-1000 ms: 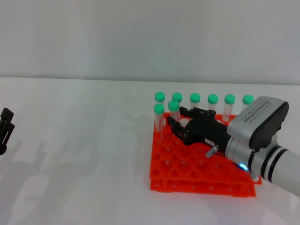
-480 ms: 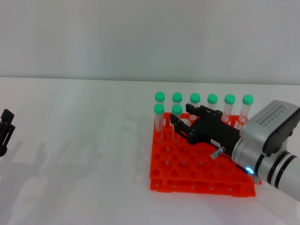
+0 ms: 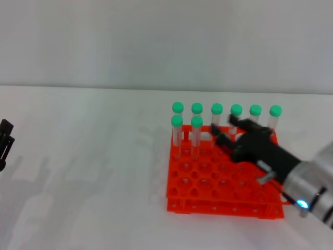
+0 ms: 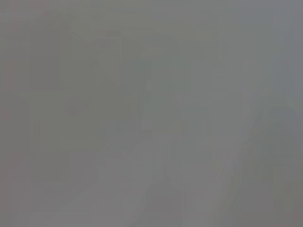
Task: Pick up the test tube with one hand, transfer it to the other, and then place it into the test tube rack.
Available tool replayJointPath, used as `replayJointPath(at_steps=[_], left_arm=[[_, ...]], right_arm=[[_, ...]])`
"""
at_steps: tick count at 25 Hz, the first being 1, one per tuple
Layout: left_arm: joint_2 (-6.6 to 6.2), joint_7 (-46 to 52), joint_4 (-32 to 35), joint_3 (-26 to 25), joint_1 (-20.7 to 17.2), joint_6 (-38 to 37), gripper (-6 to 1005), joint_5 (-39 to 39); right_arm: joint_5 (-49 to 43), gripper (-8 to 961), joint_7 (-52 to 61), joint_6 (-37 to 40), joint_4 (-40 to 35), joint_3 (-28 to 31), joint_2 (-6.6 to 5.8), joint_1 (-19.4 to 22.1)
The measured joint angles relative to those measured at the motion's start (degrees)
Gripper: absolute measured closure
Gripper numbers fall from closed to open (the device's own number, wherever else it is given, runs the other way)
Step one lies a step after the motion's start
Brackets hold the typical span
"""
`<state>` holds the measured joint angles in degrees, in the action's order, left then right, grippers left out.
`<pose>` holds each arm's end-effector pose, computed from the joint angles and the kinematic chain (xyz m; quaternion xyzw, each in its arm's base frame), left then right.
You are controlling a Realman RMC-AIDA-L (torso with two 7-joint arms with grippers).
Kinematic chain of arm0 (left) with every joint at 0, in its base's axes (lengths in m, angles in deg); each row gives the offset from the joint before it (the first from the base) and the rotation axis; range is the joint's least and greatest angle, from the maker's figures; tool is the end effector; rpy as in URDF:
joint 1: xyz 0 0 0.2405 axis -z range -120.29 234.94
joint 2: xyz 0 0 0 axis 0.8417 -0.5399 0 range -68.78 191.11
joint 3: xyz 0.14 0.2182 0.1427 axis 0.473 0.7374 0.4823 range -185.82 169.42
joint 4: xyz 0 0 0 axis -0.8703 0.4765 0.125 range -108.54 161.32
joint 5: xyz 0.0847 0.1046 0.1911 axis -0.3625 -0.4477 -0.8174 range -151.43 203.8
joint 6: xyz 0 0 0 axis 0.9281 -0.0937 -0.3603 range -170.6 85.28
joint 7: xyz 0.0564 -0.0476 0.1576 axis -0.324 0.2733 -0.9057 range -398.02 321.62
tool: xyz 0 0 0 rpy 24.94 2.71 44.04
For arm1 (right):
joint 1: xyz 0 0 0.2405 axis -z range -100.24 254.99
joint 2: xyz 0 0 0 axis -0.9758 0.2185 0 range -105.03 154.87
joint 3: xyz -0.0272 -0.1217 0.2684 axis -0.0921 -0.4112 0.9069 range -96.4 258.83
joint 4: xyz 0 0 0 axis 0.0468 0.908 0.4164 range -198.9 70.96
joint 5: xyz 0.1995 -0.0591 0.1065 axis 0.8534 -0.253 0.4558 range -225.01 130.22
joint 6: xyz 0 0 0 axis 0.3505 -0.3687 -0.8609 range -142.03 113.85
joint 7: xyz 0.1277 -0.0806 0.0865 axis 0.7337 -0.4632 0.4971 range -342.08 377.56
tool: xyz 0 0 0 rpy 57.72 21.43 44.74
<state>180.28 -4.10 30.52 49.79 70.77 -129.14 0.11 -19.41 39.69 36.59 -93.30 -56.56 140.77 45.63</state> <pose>-0.4183 0.2926 0.0070 -0.6084 -0.2890 -0.4356 0.5972 0.2317 0.4134 -0.1371 -0.8358 0.2025 0.3591 0.3626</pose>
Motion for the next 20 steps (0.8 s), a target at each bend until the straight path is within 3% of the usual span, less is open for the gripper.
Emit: replayJointPath(at_steps=[7,15,20], left_arm=[[-0.03,-0.5,0.0,-0.8,0.0,0.0,302,0.2],[-0.03,-1.4,0.0,-0.9,0.6,0.9,302,1.0],[0.14,-1.4,-0.5,-0.9,1.3,1.6,302,4.3]], right_arm=[[0.0,419,-4.2,6.6,3.2,11.5,0.07,4.7],[0.3,416,-18.0,3.6,10.7,27.0,0.35,3.5],[0.7,241,-18.1,1.4,13.6,32.5,0.34,3.6]])
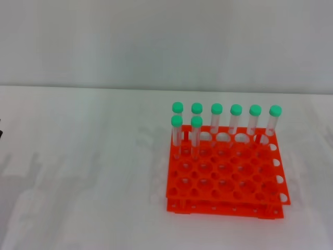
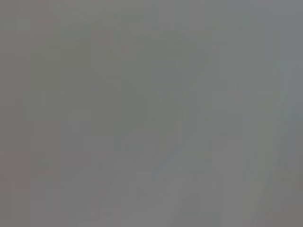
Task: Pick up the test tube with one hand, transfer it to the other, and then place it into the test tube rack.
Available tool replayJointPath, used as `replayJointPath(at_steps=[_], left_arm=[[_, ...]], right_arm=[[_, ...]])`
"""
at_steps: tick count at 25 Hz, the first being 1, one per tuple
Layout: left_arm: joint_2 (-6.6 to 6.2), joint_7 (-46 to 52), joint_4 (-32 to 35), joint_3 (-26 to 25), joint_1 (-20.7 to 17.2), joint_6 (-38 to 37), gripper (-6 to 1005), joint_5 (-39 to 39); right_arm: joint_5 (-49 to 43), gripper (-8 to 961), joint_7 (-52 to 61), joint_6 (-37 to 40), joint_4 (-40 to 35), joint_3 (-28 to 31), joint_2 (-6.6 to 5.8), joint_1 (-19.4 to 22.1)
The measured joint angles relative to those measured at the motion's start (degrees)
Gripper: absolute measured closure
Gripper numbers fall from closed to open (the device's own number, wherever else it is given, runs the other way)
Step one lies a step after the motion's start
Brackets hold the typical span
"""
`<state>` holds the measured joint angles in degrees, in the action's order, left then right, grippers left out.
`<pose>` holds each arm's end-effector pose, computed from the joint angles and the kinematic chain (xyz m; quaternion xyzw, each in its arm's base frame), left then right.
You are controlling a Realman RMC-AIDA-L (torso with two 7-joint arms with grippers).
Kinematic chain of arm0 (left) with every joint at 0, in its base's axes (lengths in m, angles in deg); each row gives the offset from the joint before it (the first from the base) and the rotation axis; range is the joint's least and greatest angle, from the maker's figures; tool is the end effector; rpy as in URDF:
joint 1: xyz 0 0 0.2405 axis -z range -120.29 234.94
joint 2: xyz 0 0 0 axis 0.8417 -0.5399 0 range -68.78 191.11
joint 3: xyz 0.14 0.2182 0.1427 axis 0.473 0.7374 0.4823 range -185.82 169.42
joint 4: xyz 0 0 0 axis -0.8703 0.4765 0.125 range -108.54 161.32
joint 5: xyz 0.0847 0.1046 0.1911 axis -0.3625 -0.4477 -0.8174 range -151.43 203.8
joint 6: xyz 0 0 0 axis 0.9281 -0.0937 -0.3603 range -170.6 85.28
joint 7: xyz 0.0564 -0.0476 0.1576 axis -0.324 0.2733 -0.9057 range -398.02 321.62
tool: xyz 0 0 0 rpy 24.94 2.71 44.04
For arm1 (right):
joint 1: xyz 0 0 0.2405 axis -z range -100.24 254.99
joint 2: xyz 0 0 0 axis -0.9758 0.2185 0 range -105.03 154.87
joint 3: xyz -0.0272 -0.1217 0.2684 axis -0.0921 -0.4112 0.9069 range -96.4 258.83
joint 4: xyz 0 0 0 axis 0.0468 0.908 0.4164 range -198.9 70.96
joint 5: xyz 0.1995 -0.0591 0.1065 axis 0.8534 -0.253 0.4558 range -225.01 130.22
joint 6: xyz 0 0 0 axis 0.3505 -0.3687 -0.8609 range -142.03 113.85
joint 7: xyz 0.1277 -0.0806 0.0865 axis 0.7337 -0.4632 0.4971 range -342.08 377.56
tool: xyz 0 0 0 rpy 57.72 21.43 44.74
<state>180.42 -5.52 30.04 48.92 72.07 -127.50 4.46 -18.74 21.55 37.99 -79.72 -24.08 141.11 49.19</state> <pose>-0.4243 0.3009 0.0159 -0.5801 -0.2934 -0.4302 0.6264 0.3678 0.4448 -0.0128 -0.6873 0.2270 0.2497 0.6432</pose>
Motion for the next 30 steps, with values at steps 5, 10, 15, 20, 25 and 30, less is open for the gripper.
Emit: replayJointPath(at_steps=[5,10,15,20,25,30], left_arm=[[0.01,0.0,-0.1,0.0,0.8,1.0,302,0.5],[0.01,0.0,-0.1,0.0,1.1,1.3,302,0.5],[0.01,-0.1,-0.1,0.0,1.6,1.6,303,0.6],[0.07,-0.1,-0.1,0.0,2.7,2.8,303,1.7],[0.09,-0.1,-0.1,0.0,3.8,3.4,303,1.7],[0.11,-0.1,-0.1,0.0,4.2,3.5,303,1.7]], right_arm=[[0.3,109,0.1,0.3,0.3,0.6,-0.09,1.2],[0.4,81,0.1,0.3,0.7,0.6,-0.09,1.0],[0.4,79,0.0,0.3,0.8,0.7,-0.12,0.8],[0.3,78,0.1,0.3,0.8,0.7,-0.13,0.7],[0.3,78,0.1,0.3,0.8,0.8,-0.11,0.7],[0.7,78,0.1,0.3,0.8,0.8,-0.09,0.8]])
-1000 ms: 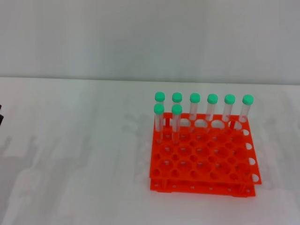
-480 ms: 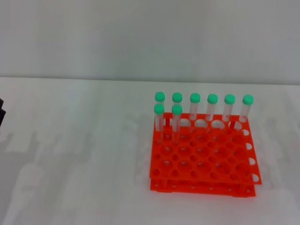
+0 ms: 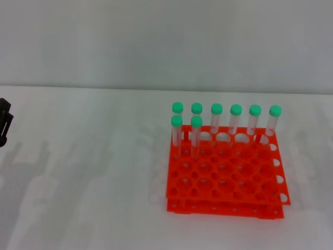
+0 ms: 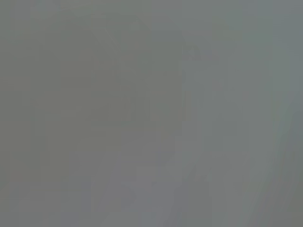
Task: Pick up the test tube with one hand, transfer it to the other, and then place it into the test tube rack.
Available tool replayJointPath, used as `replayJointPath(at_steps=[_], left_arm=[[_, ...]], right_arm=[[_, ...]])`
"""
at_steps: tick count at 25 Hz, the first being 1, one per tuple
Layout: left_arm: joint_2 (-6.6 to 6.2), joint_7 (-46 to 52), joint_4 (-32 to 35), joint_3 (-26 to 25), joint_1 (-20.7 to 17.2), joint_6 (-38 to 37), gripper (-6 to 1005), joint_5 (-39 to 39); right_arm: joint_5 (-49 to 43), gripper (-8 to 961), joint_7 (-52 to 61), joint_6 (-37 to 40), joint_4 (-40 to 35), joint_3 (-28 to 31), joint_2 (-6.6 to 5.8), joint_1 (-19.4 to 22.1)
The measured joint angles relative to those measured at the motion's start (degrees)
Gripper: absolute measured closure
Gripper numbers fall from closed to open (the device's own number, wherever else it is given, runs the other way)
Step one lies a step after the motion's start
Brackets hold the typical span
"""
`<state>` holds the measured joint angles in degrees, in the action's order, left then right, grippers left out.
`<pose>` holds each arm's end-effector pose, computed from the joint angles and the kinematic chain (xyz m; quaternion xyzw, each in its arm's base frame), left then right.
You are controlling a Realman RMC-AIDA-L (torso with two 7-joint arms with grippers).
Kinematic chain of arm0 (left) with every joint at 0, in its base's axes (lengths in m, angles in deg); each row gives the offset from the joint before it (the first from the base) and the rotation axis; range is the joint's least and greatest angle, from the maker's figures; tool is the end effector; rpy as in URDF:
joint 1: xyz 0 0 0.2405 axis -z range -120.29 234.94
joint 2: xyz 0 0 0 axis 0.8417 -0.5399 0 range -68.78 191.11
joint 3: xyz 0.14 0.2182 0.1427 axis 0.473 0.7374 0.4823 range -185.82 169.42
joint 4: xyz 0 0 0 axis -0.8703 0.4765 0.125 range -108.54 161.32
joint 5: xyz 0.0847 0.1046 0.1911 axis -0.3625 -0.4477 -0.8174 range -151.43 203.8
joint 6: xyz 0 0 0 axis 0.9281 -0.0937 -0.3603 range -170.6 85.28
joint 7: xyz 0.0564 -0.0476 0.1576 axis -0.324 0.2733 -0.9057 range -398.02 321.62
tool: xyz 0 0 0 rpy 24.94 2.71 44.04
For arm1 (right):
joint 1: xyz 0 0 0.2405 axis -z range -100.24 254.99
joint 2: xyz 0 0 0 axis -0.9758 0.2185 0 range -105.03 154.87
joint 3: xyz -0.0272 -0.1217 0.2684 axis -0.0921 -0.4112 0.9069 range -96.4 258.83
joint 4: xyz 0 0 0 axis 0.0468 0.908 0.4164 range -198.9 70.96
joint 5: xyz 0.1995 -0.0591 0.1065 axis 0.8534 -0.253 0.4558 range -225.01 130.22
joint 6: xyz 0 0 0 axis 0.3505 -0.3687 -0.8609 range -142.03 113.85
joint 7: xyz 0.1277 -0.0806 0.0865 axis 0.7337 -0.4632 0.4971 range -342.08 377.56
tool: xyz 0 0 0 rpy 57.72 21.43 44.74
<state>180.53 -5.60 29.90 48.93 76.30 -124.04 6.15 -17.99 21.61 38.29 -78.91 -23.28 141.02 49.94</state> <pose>-0.4123 0.3330 0.0137 -0.5802 -0.2977 -0.4352 0.6207 0.3801 0.4385 -0.0075 -0.6761 0.2387 0.2437 0.6531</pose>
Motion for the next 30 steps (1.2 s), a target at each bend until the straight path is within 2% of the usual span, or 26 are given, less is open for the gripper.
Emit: replayJointPath(at_steps=[30], left_arm=[[0.16,0.0,-1.6,0.3,0.6,0.7,305,-0.4]], right_arm=[[0.4,79,0.0,-0.4,0.9,0.0,-0.13,-0.1]])
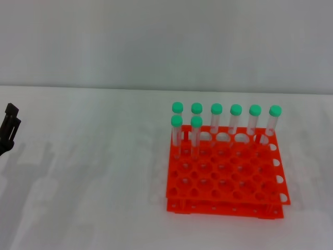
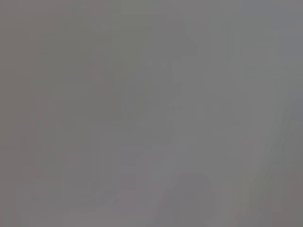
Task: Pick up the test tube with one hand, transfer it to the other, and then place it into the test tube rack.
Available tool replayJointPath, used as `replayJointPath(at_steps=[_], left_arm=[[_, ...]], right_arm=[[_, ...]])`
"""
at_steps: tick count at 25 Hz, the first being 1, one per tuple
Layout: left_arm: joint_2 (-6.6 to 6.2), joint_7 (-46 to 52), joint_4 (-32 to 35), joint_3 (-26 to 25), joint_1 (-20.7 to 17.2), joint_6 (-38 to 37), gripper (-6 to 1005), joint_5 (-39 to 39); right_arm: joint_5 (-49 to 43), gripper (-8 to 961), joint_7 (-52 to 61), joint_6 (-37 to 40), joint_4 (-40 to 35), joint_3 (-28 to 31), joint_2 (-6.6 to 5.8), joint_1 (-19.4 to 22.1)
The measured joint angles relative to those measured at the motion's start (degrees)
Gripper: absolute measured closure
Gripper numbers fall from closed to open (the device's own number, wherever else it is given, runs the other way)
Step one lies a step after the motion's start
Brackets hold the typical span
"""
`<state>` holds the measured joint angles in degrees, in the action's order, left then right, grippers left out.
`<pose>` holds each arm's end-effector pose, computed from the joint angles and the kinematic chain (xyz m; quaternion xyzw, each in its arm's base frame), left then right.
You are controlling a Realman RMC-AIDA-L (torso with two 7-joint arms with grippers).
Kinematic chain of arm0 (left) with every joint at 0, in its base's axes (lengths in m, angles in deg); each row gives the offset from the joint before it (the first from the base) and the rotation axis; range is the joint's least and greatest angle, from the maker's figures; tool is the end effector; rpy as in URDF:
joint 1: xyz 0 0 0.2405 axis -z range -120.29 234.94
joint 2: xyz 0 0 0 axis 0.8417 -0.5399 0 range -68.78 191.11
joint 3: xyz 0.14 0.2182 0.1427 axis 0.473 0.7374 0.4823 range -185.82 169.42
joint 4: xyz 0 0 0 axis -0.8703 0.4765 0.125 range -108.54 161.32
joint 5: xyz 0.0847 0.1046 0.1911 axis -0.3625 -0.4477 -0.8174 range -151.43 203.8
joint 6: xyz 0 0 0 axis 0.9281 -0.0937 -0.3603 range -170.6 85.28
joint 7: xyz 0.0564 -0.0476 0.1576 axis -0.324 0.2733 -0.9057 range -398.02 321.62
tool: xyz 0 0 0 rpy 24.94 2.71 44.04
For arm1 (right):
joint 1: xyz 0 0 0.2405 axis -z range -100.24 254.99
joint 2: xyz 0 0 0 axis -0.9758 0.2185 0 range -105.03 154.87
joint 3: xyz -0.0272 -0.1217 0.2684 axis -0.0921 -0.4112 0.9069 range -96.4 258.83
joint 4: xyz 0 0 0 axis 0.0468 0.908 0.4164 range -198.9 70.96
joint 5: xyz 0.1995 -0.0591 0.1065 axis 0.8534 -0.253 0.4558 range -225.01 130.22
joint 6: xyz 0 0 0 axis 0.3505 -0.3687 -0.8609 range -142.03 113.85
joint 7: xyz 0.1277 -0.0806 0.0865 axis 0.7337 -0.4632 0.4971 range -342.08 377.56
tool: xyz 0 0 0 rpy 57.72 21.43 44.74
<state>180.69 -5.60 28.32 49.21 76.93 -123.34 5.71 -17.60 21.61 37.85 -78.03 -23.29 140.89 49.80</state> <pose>-0.4129 0.3330 0.0038 -0.5863 -0.3118 -0.4288 0.6125 0.3861 0.4372 -0.0067 -0.6753 0.2444 0.2351 0.6550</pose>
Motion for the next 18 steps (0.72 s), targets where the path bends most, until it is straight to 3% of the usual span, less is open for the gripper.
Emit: replayJointPath(at_steps=[18], left_arm=[[-0.14,0.0,0.6,-0.3,1.4,1.5,306,0.7]], right_arm=[[0.0,78,-0.4,0.4,0.4,1.9,-0.22,-0.7]])
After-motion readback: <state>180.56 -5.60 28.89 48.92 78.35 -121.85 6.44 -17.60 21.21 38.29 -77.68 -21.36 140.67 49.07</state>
